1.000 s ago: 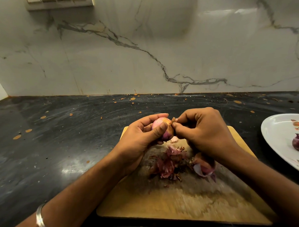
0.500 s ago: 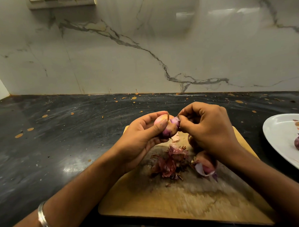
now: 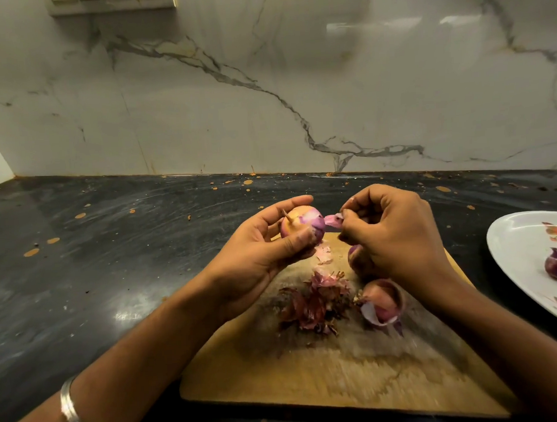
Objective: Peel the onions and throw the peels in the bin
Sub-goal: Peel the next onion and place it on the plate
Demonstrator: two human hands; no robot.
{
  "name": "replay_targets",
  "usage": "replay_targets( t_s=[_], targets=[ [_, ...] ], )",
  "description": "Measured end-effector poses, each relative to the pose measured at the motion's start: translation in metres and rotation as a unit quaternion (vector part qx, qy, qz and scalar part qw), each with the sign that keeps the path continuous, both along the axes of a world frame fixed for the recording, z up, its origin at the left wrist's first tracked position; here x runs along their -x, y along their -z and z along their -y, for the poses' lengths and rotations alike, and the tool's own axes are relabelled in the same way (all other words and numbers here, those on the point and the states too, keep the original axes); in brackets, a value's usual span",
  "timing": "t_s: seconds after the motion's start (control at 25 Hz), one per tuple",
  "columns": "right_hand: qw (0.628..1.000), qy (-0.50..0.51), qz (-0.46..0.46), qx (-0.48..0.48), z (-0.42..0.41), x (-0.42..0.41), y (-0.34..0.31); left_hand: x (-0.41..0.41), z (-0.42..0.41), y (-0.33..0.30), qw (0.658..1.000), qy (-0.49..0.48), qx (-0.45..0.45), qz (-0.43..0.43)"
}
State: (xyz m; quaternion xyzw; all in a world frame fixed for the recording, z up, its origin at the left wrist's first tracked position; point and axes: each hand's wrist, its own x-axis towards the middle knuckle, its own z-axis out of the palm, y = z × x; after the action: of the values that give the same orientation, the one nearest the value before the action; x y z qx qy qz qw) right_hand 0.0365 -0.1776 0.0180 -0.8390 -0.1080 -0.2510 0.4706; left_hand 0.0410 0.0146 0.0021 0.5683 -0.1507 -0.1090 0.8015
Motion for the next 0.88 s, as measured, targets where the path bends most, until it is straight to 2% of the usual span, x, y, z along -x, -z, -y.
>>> replay_targets(
  t_s=[0.36,0.48,0.68,0.76,0.88],
  targets=[
    [0.998,-0.018,0.002,0.053,0.000,0.003,0.002,-0.013,-0.004,0.003,0.995,-0.045,0.080,-0.048],
    [0.990,-0.030,0.022,0.134,-0.003,0.005,0.002,-0.013,-0.004,0.004,0.991,-0.037,0.110,-0.070],
    [0.973,-0.131,0.017,0.187,-0.006,0.011,0.000,-0.011,-0.003,0.003,0.994,-0.023,0.080,-0.076],
    [0.976,-0.130,0.036,0.171,-0.005,0.012,-0.001,-0.011,-0.003,0.004,0.995,-0.033,0.065,-0.071],
    [0.994,-0.071,0.037,0.070,0.001,0.008,-0.003,-0.012,-0.004,0.005,0.996,-0.046,0.048,-0.054]
  ],
)
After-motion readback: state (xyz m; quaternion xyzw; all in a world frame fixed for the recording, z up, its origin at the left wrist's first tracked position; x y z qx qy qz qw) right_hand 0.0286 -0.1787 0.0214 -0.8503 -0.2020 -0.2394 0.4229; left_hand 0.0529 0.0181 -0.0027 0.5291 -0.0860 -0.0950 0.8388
